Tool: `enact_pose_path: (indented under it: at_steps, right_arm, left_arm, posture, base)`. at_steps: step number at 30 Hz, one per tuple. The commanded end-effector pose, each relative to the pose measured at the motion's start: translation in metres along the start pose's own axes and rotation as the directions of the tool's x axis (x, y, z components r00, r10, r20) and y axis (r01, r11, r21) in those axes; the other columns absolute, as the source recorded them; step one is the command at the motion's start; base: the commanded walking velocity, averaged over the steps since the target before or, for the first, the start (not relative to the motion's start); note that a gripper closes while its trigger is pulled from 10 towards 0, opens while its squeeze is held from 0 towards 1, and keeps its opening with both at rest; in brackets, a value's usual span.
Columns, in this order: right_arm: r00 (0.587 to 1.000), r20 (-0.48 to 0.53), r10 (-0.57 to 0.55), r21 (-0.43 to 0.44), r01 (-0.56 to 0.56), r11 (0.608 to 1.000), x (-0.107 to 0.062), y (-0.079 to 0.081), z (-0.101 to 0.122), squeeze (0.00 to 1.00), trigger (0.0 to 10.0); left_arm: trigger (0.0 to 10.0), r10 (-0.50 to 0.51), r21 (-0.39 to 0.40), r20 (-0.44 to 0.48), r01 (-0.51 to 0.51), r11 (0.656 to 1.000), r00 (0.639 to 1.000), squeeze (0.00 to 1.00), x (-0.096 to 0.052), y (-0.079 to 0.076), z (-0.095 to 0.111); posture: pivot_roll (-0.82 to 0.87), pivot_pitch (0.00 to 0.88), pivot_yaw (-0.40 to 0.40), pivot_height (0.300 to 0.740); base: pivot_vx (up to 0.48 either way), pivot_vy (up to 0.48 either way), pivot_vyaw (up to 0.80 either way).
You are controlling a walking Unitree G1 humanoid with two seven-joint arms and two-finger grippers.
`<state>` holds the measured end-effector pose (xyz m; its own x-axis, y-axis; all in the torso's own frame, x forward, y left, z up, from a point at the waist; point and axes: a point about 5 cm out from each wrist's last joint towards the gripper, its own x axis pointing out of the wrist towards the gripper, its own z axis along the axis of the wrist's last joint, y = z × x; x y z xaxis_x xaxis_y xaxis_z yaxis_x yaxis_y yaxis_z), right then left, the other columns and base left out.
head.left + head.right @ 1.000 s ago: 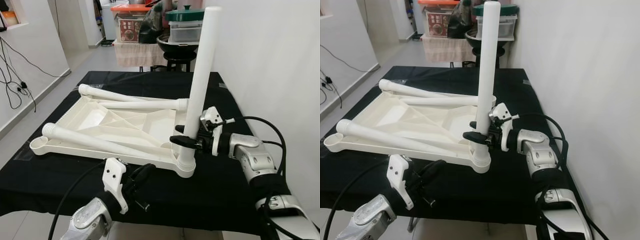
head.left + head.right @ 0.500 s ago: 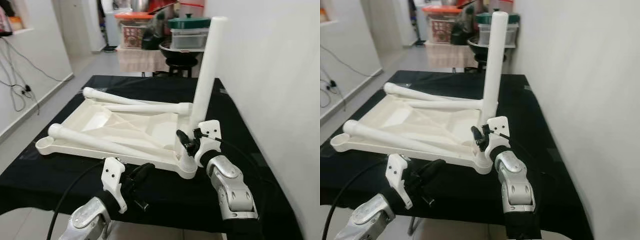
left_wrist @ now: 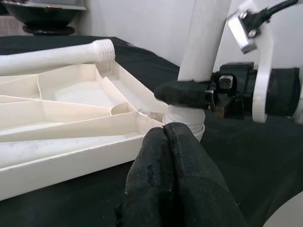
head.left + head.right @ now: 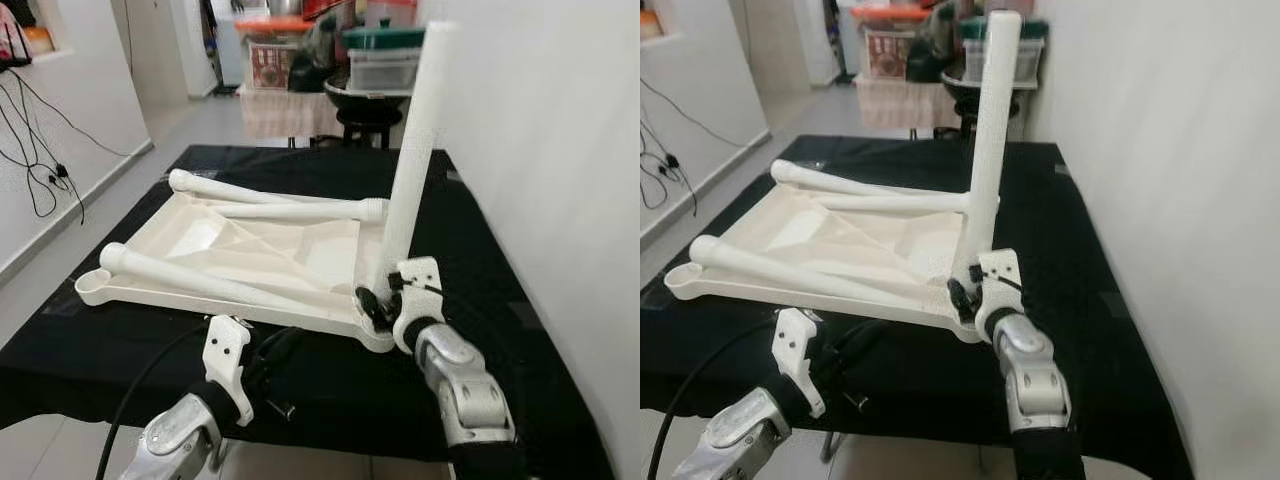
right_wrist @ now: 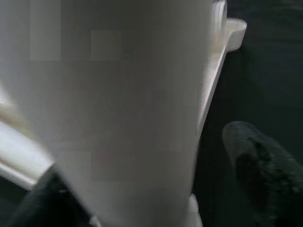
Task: Building children table
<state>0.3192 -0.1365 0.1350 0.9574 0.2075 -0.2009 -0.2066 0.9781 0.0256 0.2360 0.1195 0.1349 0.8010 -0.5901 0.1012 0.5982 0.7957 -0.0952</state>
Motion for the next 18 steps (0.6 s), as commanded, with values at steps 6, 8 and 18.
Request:
enact_pose_path:
  at_steps: [6, 8, 18]
  right_arm:
    - [0.978, 0.098, 0.183, -0.021, -0.182, 0.983, -0.016, 0.008, 0.008, 0.0, 10.0]
    - [0.965, 0.103, 0.24, -0.014, -0.239, 0.971, -0.029, 0.002, 0.002, 0.0, 10.0]
    - [0.967, 0.106, 0.232, -0.008, -0.232, 0.973, -0.055, -0.016, -0.015, 0.0, 10.0]
  left_arm:
    - [10.0, 0.065, 0.076, 0.036, -0.068, 0.995, 0.997, 0.0, -0.005, 0.004, 0.005]
    - [10.0, 0.111, 0.107, 0.045, -0.115, 0.988, 0.993, 0.0, -0.012, 0.005, 0.007]
    - [10.0, 0.299, 0.165, 0.059, -0.304, 0.938, 0.953, 0.0, -0.04, 0.011, 0.003]
  posture:
    - [0.0, 0.0, -0.022, 0.74]
    - [0.0, 0.0, -0.02, 0.74]
    - [0.0, 0.0, -0.023, 0.74]
  base:
    - [0.0, 0.0, 0.0]
    - [0.0, 0.0, 0.0]
    - [0.0, 0.0, 0.0]
